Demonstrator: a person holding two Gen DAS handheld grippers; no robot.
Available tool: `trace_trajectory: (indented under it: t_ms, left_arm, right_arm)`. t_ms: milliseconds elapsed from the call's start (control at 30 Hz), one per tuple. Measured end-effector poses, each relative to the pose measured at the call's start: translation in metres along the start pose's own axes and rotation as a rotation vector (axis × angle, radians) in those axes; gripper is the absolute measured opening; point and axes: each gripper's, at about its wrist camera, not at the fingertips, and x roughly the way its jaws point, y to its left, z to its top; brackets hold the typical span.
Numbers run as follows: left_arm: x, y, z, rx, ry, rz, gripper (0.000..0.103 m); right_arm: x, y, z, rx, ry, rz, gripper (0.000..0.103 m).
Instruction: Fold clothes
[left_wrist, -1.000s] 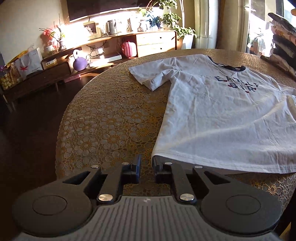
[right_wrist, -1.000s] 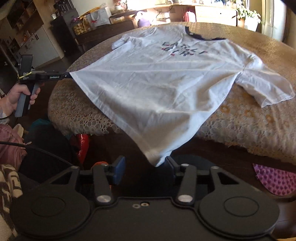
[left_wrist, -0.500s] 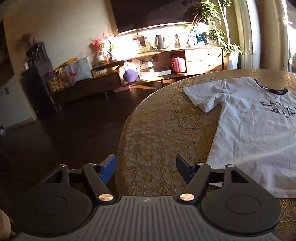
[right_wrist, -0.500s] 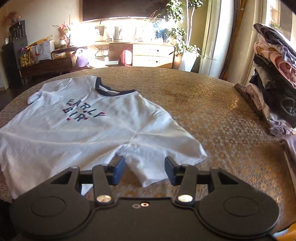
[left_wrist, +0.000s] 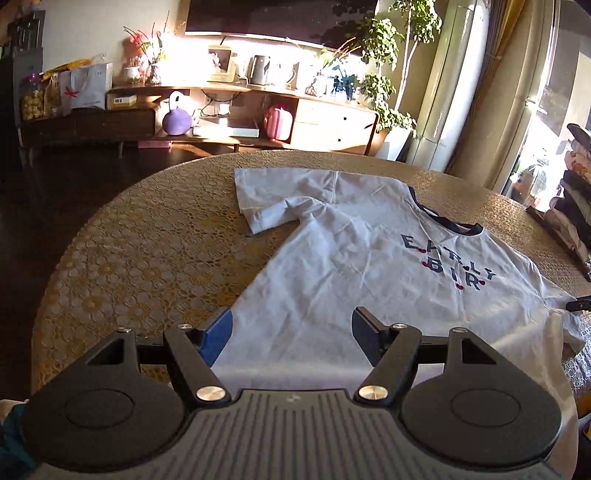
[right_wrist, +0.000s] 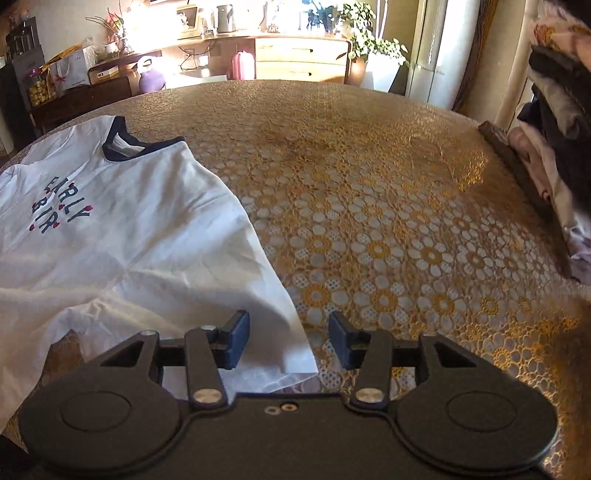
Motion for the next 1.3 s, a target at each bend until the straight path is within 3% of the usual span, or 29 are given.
trace_trajectory:
  t_ms: [133, 167, 200, 233, 267, 300, 333, 367, 400, 433, 467, 600, 667, 900, 1133, 1300]
  left_arm:
    - [0.009, -0.015, -0.006, 0.034, 0.030, 0.007, 0.071]
    - [0.010, -0.018, -0.007, 0.042, 0.036, 0.007, 0.071]
    - [0.012, -0.022, -0.009, 0.050, 0.043, 0.007, 0.071]
    - [0.013, -0.025, -0.010, 0.059, 0.049, 0.007, 0.071]
    - [0.014, -0.028, -0.012, 0.067, 0.056, 0.006, 0.071]
    - [0.016, -0.032, -0.013, 0.075, 0.062, 0.006, 0.071]
    - [0.017, -0.035, -0.015, 0.084, 0.069, 0.006, 0.071]
    - [0.018, -0.038, -0.016, 0.092, 0.076, 0.006, 0.071]
    - [0.020, -0.041, -0.018, 0.100, 0.082, 0.005, 0.071]
    - [0.021, -0.045, -0.019, 0.109, 0.089, 0.005, 0.071]
    - [0.027, -0.043, -0.025, 0.126, 0.093, 0.011, 0.071]
    - [0.033, -0.048, -0.034, 0.187, 0.120, 0.023, 0.072]
    - [0.033, -0.049, -0.036, 0.195, 0.111, 0.025, 0.074]
    - [0.030, -0.052, -0.043, 0.212, 0.081, 0.021, 0.086]
    - [0.032, -0.053, -0.046, 0.218, 0.075, 0.012, 0.098]
    - [0.034, -0.055, -0.045, 0.211, 0.075, 0.014, 0.100]
  right_arm:
    - [-0.001, -0.002, 0.001, -0.039, -0.001, -0.009, 0.103]
    - [-0.002, -0.002, 0.002, -0.053, -0.002, -0.015, 0.077]
    - [-0.003, -0.002, 0.003, -0.067, -0.003, -0.022, 0.073]
    - [-0.004, -0.002, 0.003, -0.081, -0.004, -0.029, 0.059]
    - [-0.005, -0.002, 0.004, -0.095, -0.005, -0.036, 0.026]
    - [-0.006, -0.002, 0.005, -0.109, -0.006, -0.042, 0.003]
    - [-0.006, -0.003, 0.005, -0.117, -0.004, -0.050, 0.003]
    - [-0.006, -0.011, 0.003, -0.106, 0.006, -0.060, 0.012]
    - [-0.006, -0.018, 0.002, -0.095, 0.016, -0.070, 0.042]
    - [-0.007, -0.024, 0.001, -0.088, 0.024, -0.077, 0.064]
    - [-0.010, -0.028, 0.003, -0.089, 0.019, -0.063, 0.103]
    - [-0.028, -0.032, 0.033, -0.066, -0.124, 0.063, 0.103]
    - [-0.019, -0.020, 0.051, -0.099, -0.150, 0.095, 0.103]
    - [0.047, 0.012, 0.081, -0.164, -0.061, 0.140, 0.103]
    - [0.063, 0.017, 0.074, -0.185, -0.023, 0.141, 0.103]
    - [0.061, 0.029, 0.078, -0.209, -0.024, 0.131, 0.103]
